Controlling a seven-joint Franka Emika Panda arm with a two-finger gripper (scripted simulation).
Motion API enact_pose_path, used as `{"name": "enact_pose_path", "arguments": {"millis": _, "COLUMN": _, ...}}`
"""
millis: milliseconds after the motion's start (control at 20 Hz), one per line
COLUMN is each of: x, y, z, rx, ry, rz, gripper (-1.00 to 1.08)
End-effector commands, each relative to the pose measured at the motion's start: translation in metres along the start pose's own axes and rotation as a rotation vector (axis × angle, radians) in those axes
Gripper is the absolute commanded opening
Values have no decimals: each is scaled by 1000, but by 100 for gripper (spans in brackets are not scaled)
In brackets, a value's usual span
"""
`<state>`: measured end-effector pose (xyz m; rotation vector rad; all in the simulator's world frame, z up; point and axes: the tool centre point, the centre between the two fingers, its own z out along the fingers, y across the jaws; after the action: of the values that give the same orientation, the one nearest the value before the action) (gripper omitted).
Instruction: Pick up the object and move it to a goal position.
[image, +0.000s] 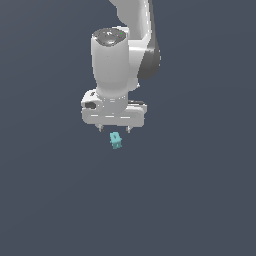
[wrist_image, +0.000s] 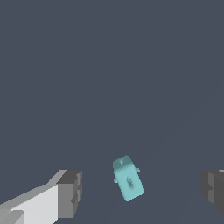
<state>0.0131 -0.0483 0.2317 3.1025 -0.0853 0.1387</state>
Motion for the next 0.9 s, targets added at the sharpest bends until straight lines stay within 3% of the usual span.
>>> {"name": "enact_pose_path", "arguments": {"millis": 0, "x": -2, "y": 1, "z": 4, "rx": 1, "ry": -3, "rz": -10, "gripper": 100}}
{"name": "enact_pose_path", "arguments": {"millis": 400, "x": -18, "y": 5, "z": 35, "rx": 7, "ry": -22, "rz": -94, "gripper": 100}}
{"name": "enact_pose_path", "arguments": {"millis": 850, "x": -58, "y": 12, "z": 92, "rx": 28, "ry": -58, "rz": -262, "gripper": 100}}
